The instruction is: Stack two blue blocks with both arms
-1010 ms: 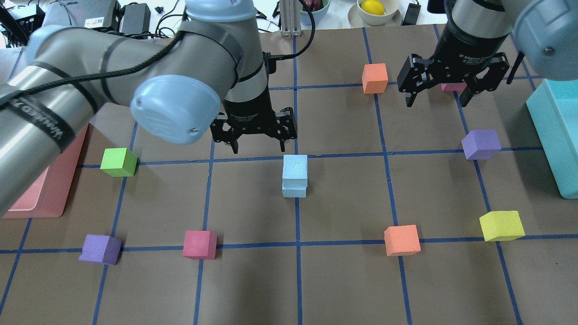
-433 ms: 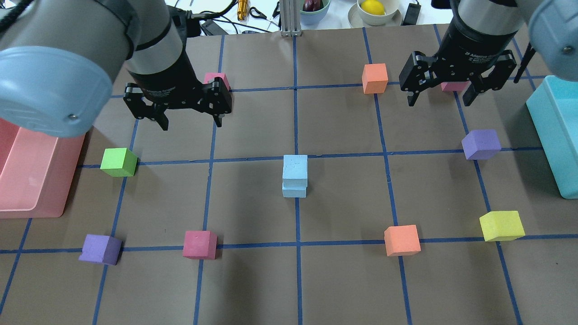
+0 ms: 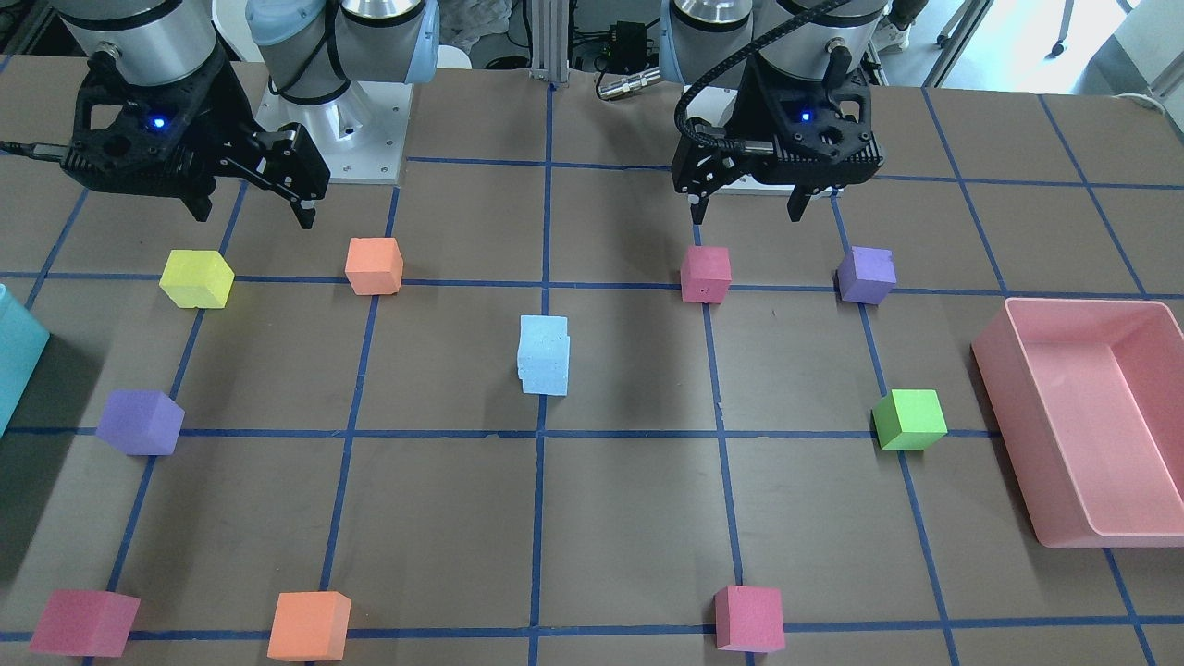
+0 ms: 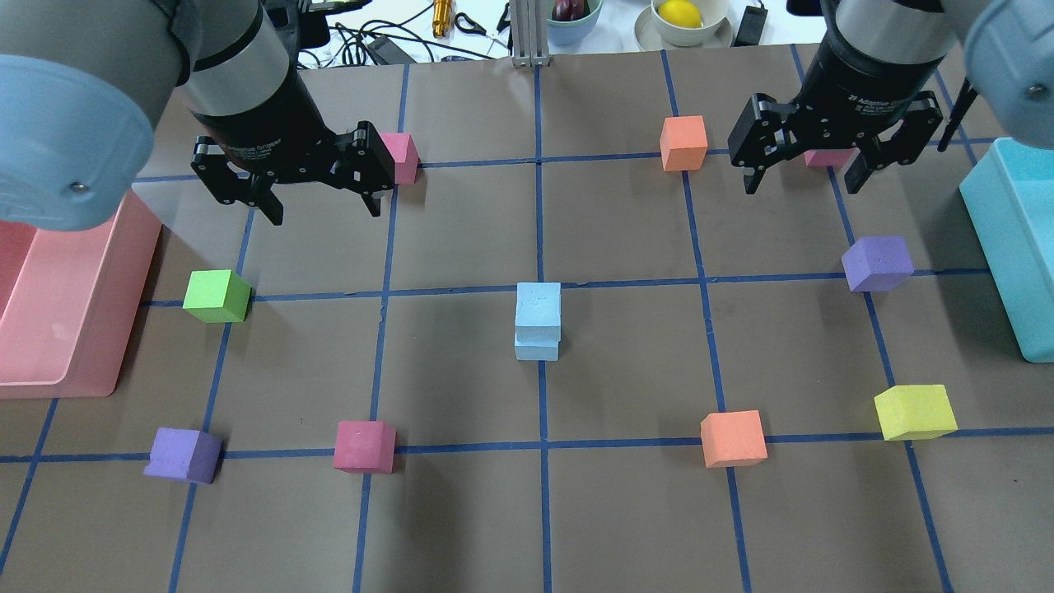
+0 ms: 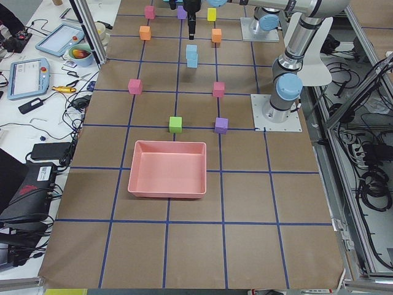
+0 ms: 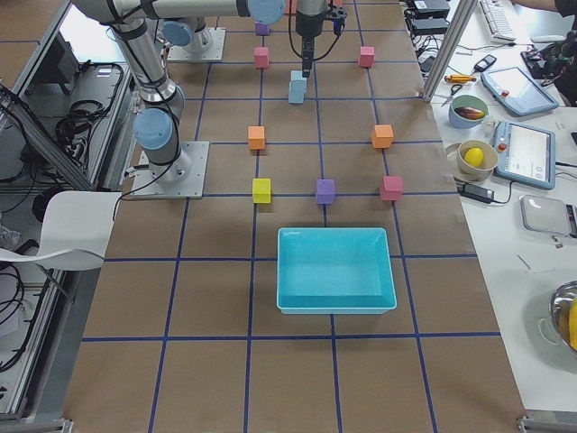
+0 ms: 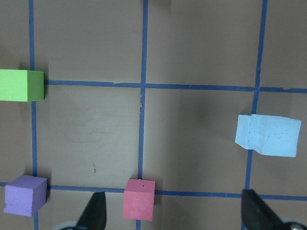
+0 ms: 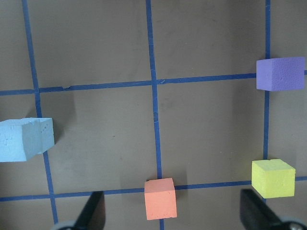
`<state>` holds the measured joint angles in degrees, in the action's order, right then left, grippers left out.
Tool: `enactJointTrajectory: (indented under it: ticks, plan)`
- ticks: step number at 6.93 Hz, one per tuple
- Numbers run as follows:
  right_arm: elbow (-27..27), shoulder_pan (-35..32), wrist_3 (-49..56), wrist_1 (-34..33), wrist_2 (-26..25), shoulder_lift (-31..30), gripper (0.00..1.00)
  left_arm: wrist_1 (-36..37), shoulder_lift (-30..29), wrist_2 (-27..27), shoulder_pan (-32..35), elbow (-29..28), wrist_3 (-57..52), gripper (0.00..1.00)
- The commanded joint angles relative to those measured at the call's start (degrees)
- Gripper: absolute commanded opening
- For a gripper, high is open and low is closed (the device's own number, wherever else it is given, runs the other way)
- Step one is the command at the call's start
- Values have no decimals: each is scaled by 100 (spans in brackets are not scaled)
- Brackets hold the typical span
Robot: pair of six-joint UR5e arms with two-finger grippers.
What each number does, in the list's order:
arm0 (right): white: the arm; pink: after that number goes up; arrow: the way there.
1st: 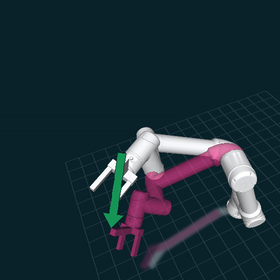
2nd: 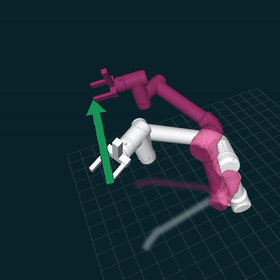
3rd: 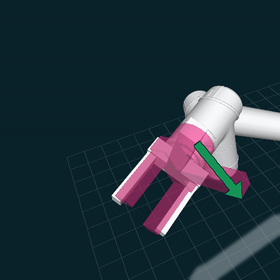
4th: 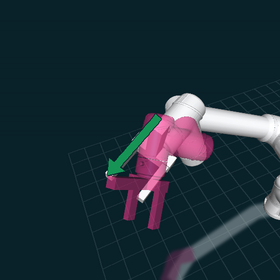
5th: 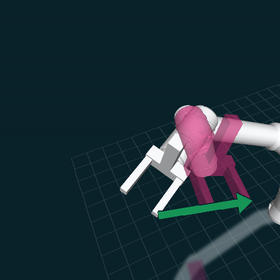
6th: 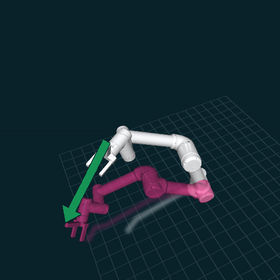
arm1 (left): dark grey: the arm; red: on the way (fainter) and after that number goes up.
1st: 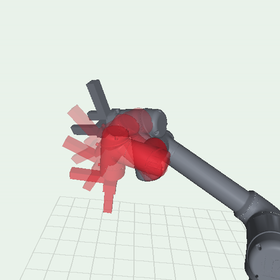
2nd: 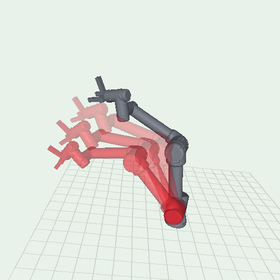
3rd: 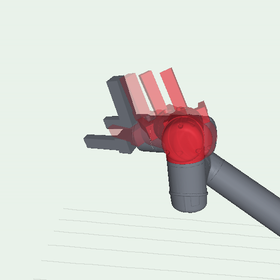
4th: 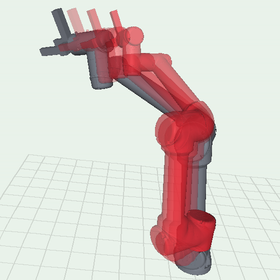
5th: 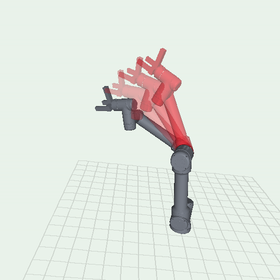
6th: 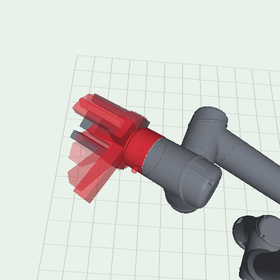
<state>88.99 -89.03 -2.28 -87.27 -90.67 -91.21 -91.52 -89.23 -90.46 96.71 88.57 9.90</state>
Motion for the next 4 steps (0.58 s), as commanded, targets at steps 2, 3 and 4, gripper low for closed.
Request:
enactJointTrajectory:
  ticks: [2,3,4]
  plan:
    - [4,0,0,-54,6,50,100,-313,-77,46,15,-121,-23,100]
    - [4,0,0,-45,-38,42,100,-314,-86,3,6,-121,-154,100]
    - [4,0,0,-45,-21,42,100,-314,-69,20,-12,-103,-459,100]
